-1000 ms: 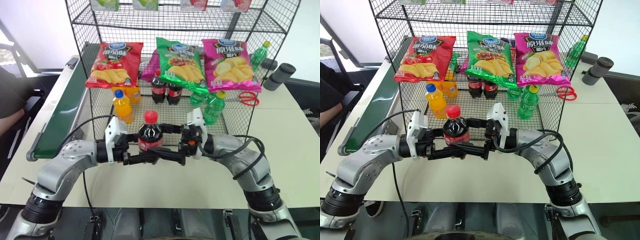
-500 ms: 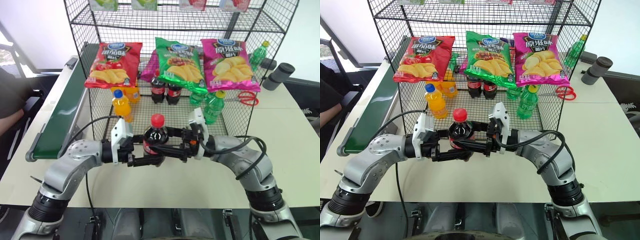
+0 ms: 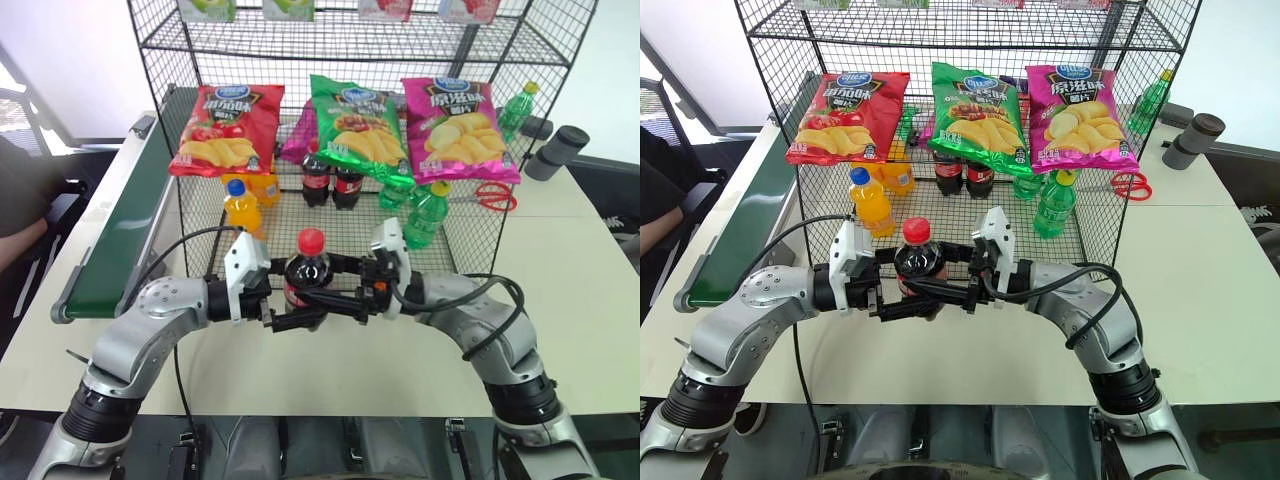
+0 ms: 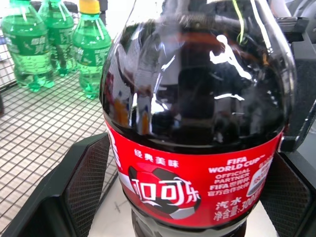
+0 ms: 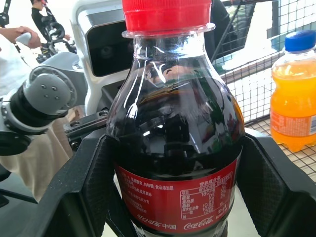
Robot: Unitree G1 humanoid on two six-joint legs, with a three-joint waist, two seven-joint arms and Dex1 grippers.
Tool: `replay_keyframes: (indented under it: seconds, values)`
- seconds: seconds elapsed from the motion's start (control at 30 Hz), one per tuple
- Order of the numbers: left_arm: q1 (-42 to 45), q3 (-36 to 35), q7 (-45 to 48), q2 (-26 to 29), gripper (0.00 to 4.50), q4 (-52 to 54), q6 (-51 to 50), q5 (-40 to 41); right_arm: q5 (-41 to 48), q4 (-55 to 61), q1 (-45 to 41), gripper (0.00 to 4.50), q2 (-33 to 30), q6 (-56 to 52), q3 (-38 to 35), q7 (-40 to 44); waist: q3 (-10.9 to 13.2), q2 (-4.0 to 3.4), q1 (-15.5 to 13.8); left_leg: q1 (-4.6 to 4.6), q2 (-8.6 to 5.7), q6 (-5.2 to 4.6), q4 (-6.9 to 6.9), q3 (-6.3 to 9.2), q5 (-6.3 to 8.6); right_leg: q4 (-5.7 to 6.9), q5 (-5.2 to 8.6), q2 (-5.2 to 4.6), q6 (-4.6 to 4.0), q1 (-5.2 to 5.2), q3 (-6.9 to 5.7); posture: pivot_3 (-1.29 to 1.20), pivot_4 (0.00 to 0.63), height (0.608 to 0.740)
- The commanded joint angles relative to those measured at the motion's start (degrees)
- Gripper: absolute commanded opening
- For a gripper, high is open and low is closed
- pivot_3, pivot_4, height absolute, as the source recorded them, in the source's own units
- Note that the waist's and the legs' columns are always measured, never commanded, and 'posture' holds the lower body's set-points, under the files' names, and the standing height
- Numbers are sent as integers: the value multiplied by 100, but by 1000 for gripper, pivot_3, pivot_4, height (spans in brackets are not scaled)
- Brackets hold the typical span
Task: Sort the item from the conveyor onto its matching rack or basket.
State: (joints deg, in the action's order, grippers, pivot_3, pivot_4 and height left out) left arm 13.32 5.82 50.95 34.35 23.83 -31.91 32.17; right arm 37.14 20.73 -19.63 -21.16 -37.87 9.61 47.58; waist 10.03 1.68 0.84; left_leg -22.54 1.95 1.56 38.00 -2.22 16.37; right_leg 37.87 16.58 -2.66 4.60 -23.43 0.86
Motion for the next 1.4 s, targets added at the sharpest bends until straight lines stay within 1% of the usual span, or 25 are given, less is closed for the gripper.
replay_keyframes:
  seconds: [0.03, 0.13, 0.33, 0.47, 0.63, 0.73, 0.9, 1.17, 1.23, 1.27, 1.3, 1.4]
  values:
    - [-219, -366, -201, 216, 4405, 17, 228, -291, -70, 59, -129, 2931, 133, 416, -166, -56, 0, 0, 20, 1, 1, 0, 0, 0, 0, 0, 0, 0, 0, 0, 0, 0, 150, 734]
    - [-564, -634, -360, 349, 4405, 2, 617, -584, -340, -177, -223, 2931, 236, 762, -361, -327, 0, -1, 25, 2, 2, 0, 0, 0, 0, 4, 0, 1, 0, -2, 2, 0, 150, 734]
    - [-1290, -1172, -650, 315, 4405, 24, 1086, -813, -1533, -1230, -541, 2931, 441, 1880, -424, -1136, 1, -1, 9, 3, 0, 0, 0, -2, 0, 4, 0, -6, -1, -1, 2, 0, 150, 734]
    - [-1404, -1186, -781, 209, 4405, 38, 1199, -871, -2036, -1930, -627, 2931, 734, 2574, -377, -1463, 1, -2, -3, 0, 0, 1, 0, -3, 0, 3, 1, -9, -1, -2, 1, 0, 150, 734]
    - [-1386, -1088, -871, 58, 4405, 83, 1232, -885, -2580, -3158, -816, 2931, 1240, 3589, -409, -1965, 2, -4, 44, 4, 1, 1, 0, -7, 0, 9, 0, -9, -1, -3, 4, 0, 150, 734]
    - [-1353, -1080, -878, 18, 4405, 68, 1229, -885, -2770, -3774, -961, 2931, 1421, 4043, -457, -2154, 3, -5, 35, 6, 2, 2, 0, -7, -1, 13, 0, -7, -1, -4, 5, 0, 150, 734]
    - [-1305, -1052, -890, -11, 4405, 71, 1213, -893, -2823, -4546, -1193, 2931, 1685, 4561, -602, -2383, 3, -6, 36, 5, 2, 2, -1, -8, -1, 13, 0, -9, -1, -4, 5, 0, 150, 734]
    - [-1240, -1028, -873, -31, 4405, 56, 1199, -892, -2820, -5009, -1328, 2931, 1804, 4863, -674, -2296, 4, -7, 41, 5, 3, 2, -1, -8, -1, 14, 0, -12, -1, -5, 5, 0, 150, 734]
    - [-1229, -1025, -865, -31, 4500, 49, 1202, -891, -2807, -5022, -1324, 3958, 1797, 4882, -689, -2274, 4, -8, 42, 5, 3, 2, -1, -8, -1, 15, 0, -13, -1, -5, 5, 0, 150, 734]
    - [-1223, -1023, -864, -31, 4500, 46, 1202, -893, -2798, -5002, -1314, 4344, 1788, 4887, -696, -2255, 5, -8, 42, 5, 3, 2, -1, -8, 0, 15, 0, -13, -1, -5, 5, 0, 150, 734]
    - [-1215, -1016, -865, -32, 4500, 43, 1203, -897, -2798, -4930, -1285, 4429, 1758, 4883, -685, -2206, 5, -8, 41, 6, 3, 2, -1, -8, 0, 15, 0, -14, -1, -4, 5, 0, 150, 734]
    - [-1196, -1005, -876, -36, 4500, 33, 1210, -896, -2796, -4709, -1196, 4429, 1664, 4831, -648, -2028, 5, -8, 40, 7, 3, 2, -1, -8, -1, 15, 0, -14, -1, -3, 5, 0, 150, 734]
